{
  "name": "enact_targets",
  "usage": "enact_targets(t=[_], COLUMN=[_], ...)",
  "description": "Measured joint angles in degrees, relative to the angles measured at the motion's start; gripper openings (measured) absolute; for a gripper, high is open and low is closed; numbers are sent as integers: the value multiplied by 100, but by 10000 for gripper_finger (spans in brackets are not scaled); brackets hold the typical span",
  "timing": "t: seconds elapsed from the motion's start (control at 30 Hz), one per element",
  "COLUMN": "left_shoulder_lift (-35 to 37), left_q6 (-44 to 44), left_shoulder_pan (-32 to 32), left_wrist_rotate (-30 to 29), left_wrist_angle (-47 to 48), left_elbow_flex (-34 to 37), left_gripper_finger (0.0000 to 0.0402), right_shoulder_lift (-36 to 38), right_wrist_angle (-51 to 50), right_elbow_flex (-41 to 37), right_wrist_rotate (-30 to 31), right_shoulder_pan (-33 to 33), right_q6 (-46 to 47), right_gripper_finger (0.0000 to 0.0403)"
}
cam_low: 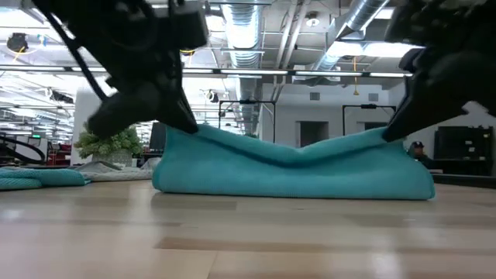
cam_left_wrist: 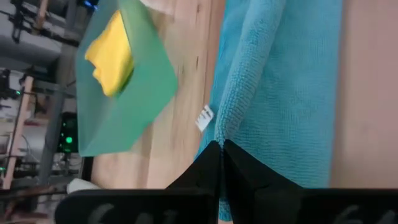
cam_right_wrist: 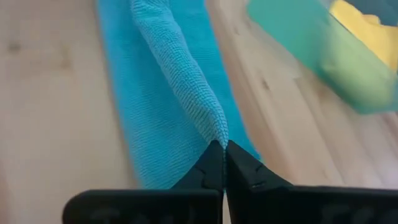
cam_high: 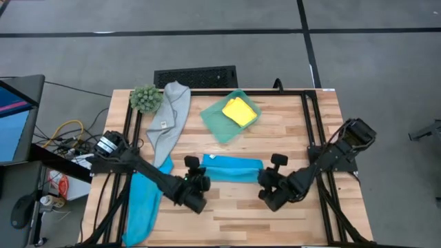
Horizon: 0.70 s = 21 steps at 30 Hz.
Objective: Fold microfiber towels
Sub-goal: Fold the right blue microfiber towel
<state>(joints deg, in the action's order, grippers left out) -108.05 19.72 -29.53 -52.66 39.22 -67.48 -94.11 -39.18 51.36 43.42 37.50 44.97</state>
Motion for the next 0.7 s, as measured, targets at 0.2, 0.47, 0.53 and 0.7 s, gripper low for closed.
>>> enact_targets(t=[0.2, 0.47, 0.53, 0.7], left_shoulder_lift=[4, 4, 4, 7], left_q6=[-146, -341, -471, -735], left_shoulder_pan=[480, 776, 807, 829], left_wrist_rotate=[322, 702, 727, 546], left_wrist_angle=[-356, -1175, -1354, -1607], left_elbow_flex=[204, 511, 562, 599], left_gripper_finger=[4, 4, 4, 12], right_shoulder_lift=[0, 7, 7, 7], right_wrist_angle=[-257, -193, -150, -139], right_elbow_flex=[1, -248, -324, -386], right_wrist_rotate=[-221, -310, -316, -345], right_shoulder_pan=[-212, -279, -313, -363], right_q6=[-1, 145, 262, 345], right_gripper_finger=[30, 34, 34, 38])
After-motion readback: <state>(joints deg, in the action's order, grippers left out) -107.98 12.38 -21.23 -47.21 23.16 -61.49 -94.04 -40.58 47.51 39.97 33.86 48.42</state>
